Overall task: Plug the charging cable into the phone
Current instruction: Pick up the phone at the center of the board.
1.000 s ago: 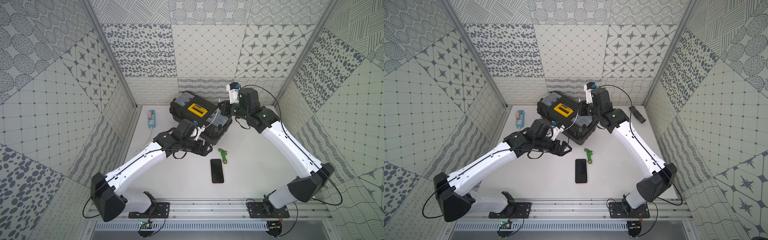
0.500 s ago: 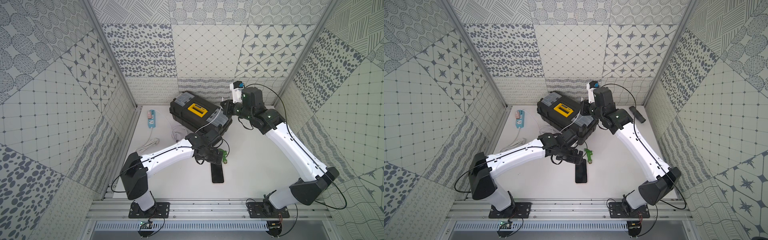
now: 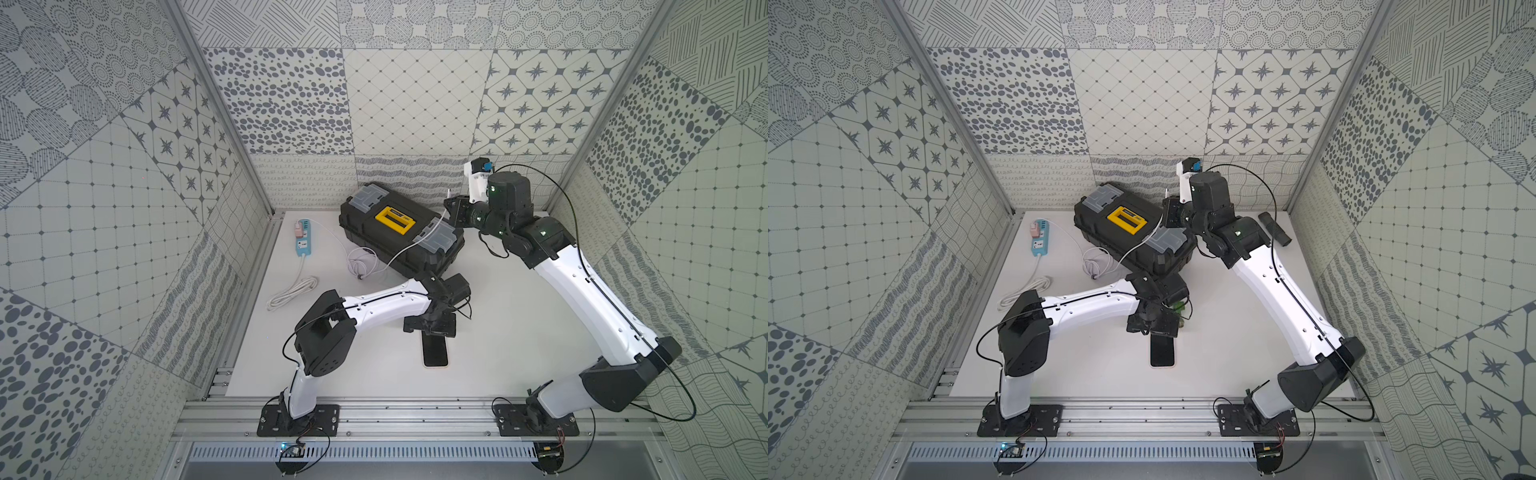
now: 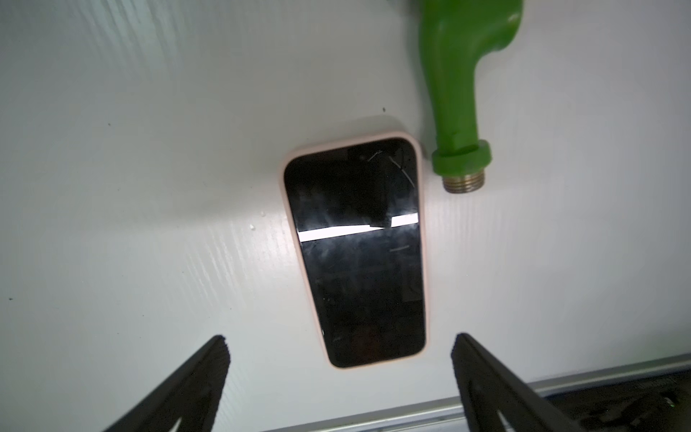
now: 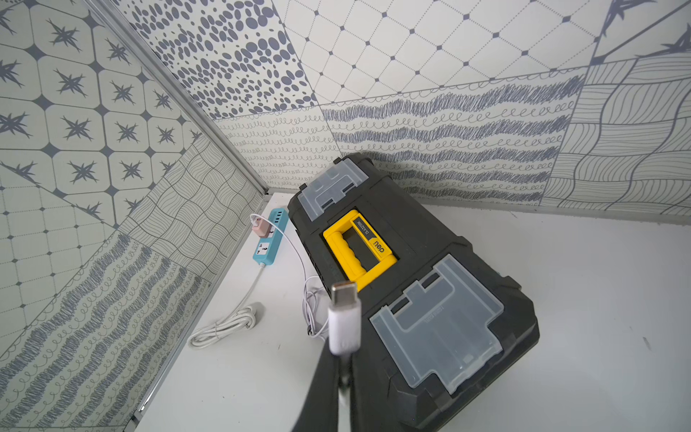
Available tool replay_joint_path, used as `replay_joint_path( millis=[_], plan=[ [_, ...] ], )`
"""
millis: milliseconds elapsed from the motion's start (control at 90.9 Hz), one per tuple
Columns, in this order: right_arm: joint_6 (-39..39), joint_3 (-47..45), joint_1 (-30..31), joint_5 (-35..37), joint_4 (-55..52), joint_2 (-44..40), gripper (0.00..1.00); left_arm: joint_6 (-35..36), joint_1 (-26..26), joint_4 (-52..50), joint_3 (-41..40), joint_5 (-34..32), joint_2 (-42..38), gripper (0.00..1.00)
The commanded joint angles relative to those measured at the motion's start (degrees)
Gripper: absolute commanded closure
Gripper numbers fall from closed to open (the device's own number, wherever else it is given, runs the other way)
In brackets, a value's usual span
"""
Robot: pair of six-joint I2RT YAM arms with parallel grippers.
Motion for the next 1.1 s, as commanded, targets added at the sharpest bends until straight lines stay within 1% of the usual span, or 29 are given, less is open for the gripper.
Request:
replay_joint_path(
  millis=[0, 275, 462, 781, 1012, 1089],
  plan=[
    [-0.1, -1.6, -0.2, -0.1, 1.6, -2.6, 1.0, -3.5, -0.5, -4.1, 0.3, -3.8, 3.0, 0.05],
    [-1.3, -5.7, -0.9, -0.4, 1.6, -3.9, 1.0, -2.4, -0.6, -2.5, 2.7, -2.9, 7.7, 0.07],
    [-1.6, -6.8, -1.0, -1.4, 1.7, -4.1, 1.0, -1.8, -0.7, -0.9, 3.0, -1.9, 7.8, 0.07],
    [-2.2, -7.8, -1.9, -2.4, 1.7, -4.2, 1.0, -0.8, -0.6, 1.6, 5.3, 2.0, 9.8, 0.07],
    [-2.3, -8.4, -2.9, -3.9, 1.7, -4.1, 1.0, -0.9, -0.2, -0.5, 8.0, 2.1, 12.7, 0.05],
    [-2.3, -8.8, -3.3, -4.6, 1.7, -4.2, 1.0, -0.6, -0.1, 0.7, 8.2, 2.6, 13.1, 0.05]
  ],
)
